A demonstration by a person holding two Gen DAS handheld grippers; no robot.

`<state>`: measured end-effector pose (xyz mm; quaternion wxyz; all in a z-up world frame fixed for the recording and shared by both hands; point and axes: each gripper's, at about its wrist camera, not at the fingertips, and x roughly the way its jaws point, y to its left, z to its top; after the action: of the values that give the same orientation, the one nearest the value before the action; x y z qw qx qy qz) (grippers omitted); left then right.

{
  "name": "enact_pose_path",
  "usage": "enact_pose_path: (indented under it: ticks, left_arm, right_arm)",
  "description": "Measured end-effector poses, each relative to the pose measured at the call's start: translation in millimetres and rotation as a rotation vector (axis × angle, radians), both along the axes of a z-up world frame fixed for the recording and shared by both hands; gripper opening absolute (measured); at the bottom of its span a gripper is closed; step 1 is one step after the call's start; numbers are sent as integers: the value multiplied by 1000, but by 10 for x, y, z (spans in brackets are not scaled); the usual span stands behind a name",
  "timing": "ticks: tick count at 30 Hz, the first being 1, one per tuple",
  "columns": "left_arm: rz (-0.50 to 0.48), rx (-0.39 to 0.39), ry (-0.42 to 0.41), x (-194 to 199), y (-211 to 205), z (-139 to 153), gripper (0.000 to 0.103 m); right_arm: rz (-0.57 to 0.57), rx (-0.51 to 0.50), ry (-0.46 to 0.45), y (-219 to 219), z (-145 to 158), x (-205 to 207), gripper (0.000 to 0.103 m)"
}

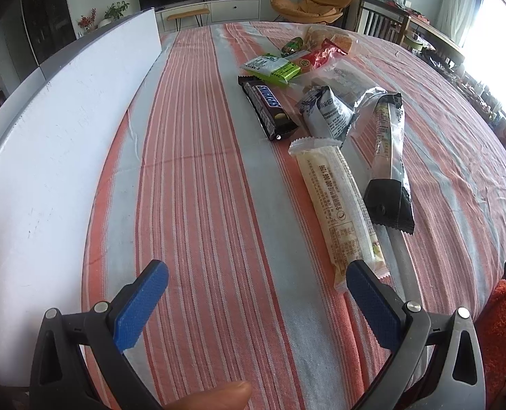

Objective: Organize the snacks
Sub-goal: 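Move the left tool over the snack pile toward the Snickers bar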

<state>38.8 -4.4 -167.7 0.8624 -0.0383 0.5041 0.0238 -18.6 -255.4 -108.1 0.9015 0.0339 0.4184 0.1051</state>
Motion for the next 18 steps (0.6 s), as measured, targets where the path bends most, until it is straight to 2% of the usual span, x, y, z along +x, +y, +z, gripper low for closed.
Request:
enact_pose_path:
  ticks: [8,18]
  left_arm:
    - [4,-18,18,10,24,-33,103]
    - [3,1,21,32,7,-48,103]
  right_arm:
    - [0,-6,0,3,-3,0,91]
    - [0,-14,2,1,-4,0,91]
